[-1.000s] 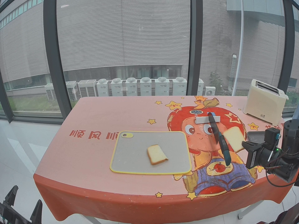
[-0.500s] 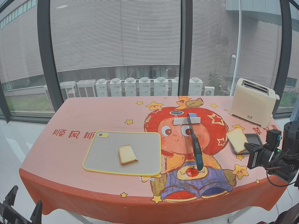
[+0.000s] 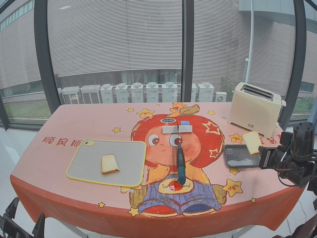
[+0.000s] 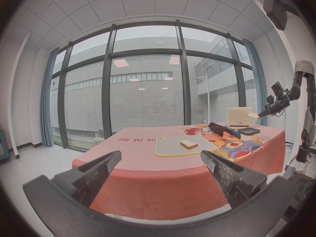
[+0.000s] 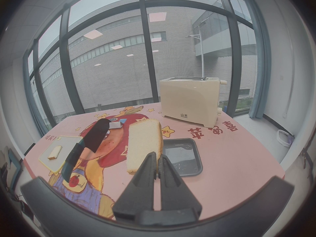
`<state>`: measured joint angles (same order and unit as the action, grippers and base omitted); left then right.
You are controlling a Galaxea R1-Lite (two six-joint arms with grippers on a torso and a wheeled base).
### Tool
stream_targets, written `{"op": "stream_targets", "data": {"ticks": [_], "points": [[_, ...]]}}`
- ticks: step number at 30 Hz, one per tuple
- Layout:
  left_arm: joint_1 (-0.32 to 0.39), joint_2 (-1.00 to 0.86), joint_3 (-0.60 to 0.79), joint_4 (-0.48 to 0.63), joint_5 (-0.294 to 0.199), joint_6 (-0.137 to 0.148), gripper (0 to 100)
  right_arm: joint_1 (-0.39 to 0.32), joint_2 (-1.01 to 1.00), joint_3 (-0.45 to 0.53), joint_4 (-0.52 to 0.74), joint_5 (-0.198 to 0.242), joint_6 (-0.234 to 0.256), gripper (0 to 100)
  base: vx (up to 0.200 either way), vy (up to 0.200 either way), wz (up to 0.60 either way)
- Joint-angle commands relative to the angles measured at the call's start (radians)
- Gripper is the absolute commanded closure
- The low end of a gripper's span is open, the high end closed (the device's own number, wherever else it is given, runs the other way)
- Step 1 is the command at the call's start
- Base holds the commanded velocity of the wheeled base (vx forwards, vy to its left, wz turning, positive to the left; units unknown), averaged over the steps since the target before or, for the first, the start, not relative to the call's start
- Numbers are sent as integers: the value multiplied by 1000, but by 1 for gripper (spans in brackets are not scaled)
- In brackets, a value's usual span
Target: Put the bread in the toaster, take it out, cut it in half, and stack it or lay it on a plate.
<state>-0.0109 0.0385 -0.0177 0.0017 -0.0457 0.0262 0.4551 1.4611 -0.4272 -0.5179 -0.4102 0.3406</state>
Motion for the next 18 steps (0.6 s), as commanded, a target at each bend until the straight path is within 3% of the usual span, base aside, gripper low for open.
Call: {"op": "stream_targets", "data": {"ticks": [1,18], "points": [[0,1,18,0,0,0,0,-15,50,-7,-1,-1,1,100,0,0,0],[0,1,18,0,0,0,0,-76,166,-15,-10,1,31,100,0,0,0]]}}
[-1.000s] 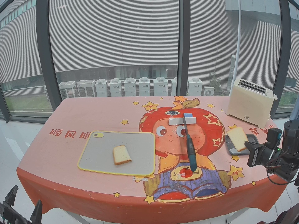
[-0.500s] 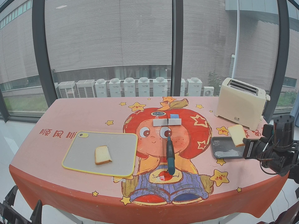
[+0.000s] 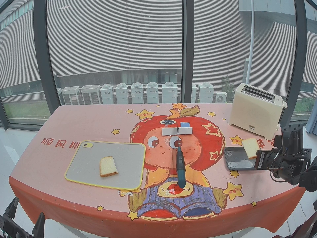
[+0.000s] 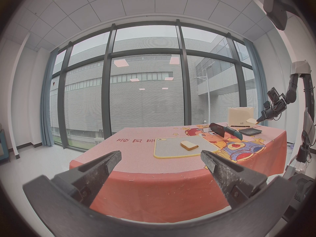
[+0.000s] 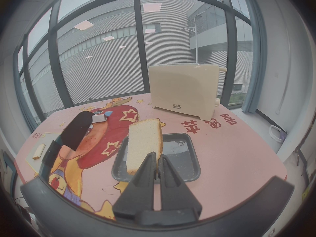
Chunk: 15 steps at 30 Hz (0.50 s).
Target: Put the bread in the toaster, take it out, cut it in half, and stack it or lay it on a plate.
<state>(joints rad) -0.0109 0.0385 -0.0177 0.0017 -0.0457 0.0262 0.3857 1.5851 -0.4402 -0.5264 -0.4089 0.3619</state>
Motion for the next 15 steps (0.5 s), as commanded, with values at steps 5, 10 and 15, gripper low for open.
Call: {"op": "stream_targets", "data": {"ticks": [5,10,15], "points": [[0,1,18,0,0,0,0,-5,64,-2,0,-2,26,100,0,0,0],[0,1,18,0,1,0,0,-1,105,-17,0,-16,63,100,0,0,0],[0,1,18,0,1,0,0,12,115,-20,6,-22,80,100,0,0,0]]}}
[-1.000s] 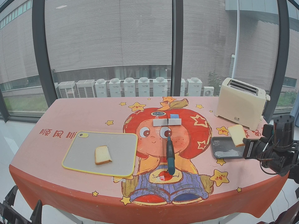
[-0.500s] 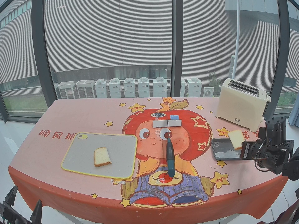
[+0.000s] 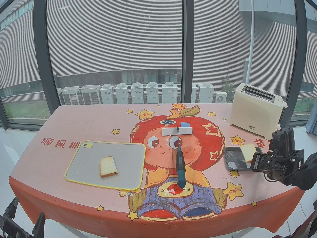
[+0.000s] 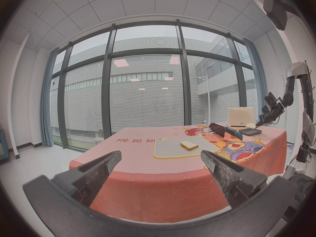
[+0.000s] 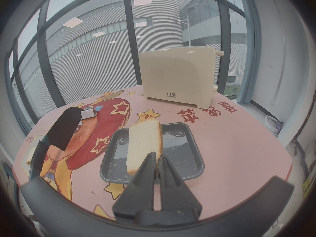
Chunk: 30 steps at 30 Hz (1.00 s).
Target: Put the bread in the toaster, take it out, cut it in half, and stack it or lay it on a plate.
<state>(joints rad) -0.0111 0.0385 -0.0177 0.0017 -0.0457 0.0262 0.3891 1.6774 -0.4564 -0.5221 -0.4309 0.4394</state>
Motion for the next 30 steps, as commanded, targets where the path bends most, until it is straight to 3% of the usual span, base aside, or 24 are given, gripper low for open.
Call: {"op": "stream_targets", "data": {"ticks": [1,9,30], "points": [[0,1,18,0,0,0,0,11,24,-10,4,-2,9,100,0,0,0],[0,1,18,0,0,0,0,17,56,-15,8,-29,29,100,0,0,0],[0,1,18,0,0,0,0,17,65,-15,10,-31,27,100,0,0,0]]}}
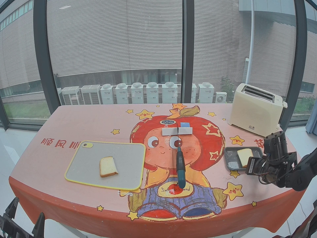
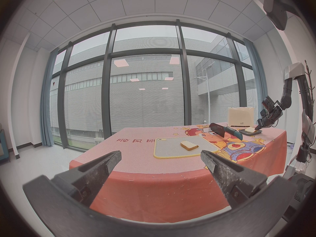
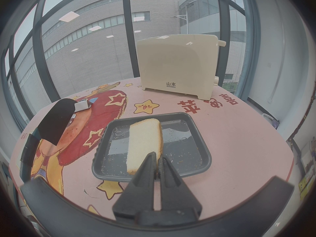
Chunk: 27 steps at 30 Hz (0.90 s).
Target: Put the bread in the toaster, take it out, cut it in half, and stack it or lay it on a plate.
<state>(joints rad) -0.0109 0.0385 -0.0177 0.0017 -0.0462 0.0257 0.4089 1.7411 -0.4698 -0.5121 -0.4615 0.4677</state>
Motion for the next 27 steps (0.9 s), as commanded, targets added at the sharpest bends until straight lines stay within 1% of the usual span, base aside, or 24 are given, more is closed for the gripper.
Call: {"op": "stream_targets", "data": {"ticks": [1,3,4,24,27], "points": [[0,1,18,0,0,0,0,-2,2,-1,-3,-2,0,100,0,0,0],[0,1,18,0,0,0,0,-4,2,-1,-2,-2,0,100,0,0,0],[0,1,18,0,2,0,0,-4,2,-1,-2,-2,-1,0,0,0,0],[0,1,18,0,2,0,0,7,-9,3,-16,-3,-6,0,0,0,0],[0,1,18,0,2,0,0,7,-23,2,-16,-17,-7,0,0,0,0]]}}
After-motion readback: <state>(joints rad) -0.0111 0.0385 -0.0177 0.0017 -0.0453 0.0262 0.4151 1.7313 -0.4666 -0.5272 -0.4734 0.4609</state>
